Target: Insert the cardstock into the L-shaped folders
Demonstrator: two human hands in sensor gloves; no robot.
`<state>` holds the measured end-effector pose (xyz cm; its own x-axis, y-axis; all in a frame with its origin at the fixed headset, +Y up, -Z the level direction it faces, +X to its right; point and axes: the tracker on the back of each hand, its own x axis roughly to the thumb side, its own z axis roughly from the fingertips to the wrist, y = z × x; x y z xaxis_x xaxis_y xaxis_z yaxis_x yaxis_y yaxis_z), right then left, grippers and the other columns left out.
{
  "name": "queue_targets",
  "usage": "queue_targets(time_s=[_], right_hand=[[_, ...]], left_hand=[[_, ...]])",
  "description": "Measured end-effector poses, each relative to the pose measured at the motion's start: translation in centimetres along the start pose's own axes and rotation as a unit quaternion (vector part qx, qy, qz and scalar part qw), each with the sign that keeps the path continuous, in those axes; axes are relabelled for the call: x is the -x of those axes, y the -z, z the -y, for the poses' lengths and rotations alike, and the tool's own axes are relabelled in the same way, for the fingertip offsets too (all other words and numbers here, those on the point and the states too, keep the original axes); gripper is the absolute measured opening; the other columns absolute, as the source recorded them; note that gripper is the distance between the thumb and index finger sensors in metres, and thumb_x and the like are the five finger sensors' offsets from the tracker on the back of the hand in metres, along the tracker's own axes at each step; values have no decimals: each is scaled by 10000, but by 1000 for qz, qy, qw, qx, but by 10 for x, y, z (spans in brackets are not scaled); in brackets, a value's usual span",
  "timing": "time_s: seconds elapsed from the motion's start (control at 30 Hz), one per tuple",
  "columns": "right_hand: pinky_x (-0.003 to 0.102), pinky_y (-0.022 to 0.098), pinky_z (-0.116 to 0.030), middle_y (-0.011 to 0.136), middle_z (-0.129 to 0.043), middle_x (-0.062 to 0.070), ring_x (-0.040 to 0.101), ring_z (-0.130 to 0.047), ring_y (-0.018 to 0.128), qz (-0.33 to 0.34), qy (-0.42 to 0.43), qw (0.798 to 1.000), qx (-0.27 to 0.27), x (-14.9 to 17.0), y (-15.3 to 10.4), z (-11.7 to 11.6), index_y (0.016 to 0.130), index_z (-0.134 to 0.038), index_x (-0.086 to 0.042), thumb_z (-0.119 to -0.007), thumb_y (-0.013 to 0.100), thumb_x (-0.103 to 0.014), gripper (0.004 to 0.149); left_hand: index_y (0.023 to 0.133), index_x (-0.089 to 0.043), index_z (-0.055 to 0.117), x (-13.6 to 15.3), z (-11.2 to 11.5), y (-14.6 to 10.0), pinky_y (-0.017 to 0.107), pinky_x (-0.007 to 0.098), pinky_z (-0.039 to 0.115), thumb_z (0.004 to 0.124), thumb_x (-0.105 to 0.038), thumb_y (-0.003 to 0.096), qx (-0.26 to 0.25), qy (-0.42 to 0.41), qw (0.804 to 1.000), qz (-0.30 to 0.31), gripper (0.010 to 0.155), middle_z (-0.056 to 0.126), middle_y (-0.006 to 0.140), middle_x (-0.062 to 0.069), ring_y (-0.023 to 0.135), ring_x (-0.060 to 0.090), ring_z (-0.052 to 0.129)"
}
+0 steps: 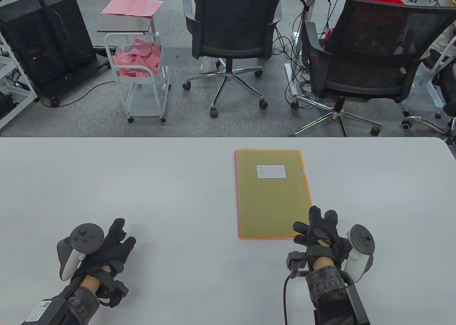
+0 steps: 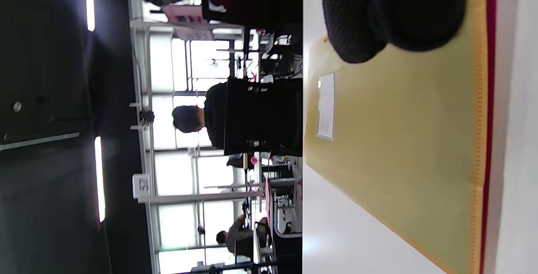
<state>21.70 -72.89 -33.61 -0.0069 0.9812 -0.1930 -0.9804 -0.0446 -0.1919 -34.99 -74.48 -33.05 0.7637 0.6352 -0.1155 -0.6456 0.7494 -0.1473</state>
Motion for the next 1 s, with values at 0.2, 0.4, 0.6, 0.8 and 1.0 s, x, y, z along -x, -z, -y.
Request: queue_targets(time_s=[0.2, 0.4, 0.6, 0.8, 1.0], right_hand=[[533, 391, -763, 955, -471, 358, 487, -787, 694, 77, -310, 947, -23, -12, -26, -27, 986, -206, -98, -708, 401, -584, 911], [643, 546, -646, 1063, -360, 249, 468, -592, 909, 95, -621, 777, -42, 2, -30, -64, 1004, -180, -231, -703, 343, -676, 953], [720, 657, -460, 1118, -177, 159, 436, -334, 1027, 53, -701, 710, -40, 22, -21, -72, 995, -113, -321, -680, 310, -735, 981], [726, 697, -56, 1069, 158, 29, 308, 134, 993, 23, -740, 668, -75, 33, -20, -69, 916, 90, -404, -559, 246, -867, 1042], [679, 660, 77, 1022, 240, -16, 246, 236, 942, -6, -750, 658, -68, 34, -16, -64, 892, 130, -399, -532, 255, -867, 1032]], left_hand=[[1089, -267, 296, -4, 3, -1, 646, 663, 611, 721, -725, 390, 14, 60, 998, 33, 938, 554, 1116, 159, 949, 450, 790], [1095, -304, 285, -19, 15, -1, 676, 734, 490, 688, -818, 347, -13, 273, 959, 73, 994, 435, 1166, 140, 1054, 482, 630], [1098, -337, 241, -25, 28, -2, 681, 778, 337, 632, -853, 343, -23, 386, 920, 64, 995, 321, 1193, 130, 1111, 509, 450], [1059, -344, -3, -17, 36, 4, 581, 746, 4, 468, -913, 344, 56, 471, 880, -10, 1028, -45, 1151, 112, 1029, 523, -54], [1025, -329, -70, -13, 36, 8, 558, 702, -68, 414, -905, 342, 85, 486, 869, -34, 1016, -135, 1107, 96, 982, 457, -170]])
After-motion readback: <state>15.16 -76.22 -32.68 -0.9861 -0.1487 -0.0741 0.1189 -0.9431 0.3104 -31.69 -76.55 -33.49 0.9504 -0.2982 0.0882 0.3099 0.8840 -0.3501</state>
